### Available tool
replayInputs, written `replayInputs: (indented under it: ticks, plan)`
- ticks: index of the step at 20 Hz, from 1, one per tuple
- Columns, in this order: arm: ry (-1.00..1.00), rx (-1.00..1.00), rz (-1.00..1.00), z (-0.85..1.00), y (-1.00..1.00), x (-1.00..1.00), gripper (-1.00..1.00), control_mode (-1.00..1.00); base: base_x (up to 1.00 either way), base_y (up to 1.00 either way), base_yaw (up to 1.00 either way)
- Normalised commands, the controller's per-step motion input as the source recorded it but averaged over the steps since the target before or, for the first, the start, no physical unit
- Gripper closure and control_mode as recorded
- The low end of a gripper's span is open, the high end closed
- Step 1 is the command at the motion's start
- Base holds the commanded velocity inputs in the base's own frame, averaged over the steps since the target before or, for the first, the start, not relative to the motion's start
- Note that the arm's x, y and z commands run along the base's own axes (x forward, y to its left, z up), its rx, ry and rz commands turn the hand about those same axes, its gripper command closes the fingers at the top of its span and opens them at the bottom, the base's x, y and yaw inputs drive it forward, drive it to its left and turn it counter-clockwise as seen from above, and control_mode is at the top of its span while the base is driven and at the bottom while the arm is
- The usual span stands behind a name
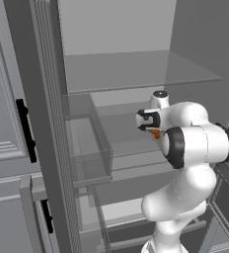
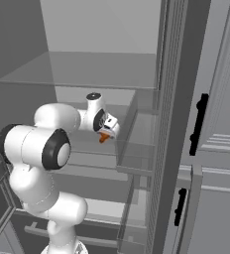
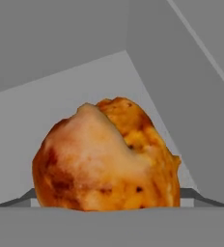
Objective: Place one lemon and one chicken drumstick in each tupperware on the nearby counter, to pack two identical lunches.
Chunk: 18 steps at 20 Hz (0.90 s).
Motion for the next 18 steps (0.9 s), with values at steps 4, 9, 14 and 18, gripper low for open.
replayInputs:
  ticks: [4,9,14,18]
  plan:
    - [0.00,0.00,0.00,-0.06,0.36,-0.83,1.00,-1.00,0.00,0.00,0.00]
    - [0.01,0.00,0.00,0.20,0.27,-0.65,1.00,-1.00,0.00,0.00,0.00]
    - [0.03,0.01,0.03,0.42,0.09,-0.98,1.00,-1.00,0.00,0.00,0.00]
    - [0.07,0.00,0.03,0.51,0.16,-0.73,1.00,-1.00,0.00,0.00,0.00]
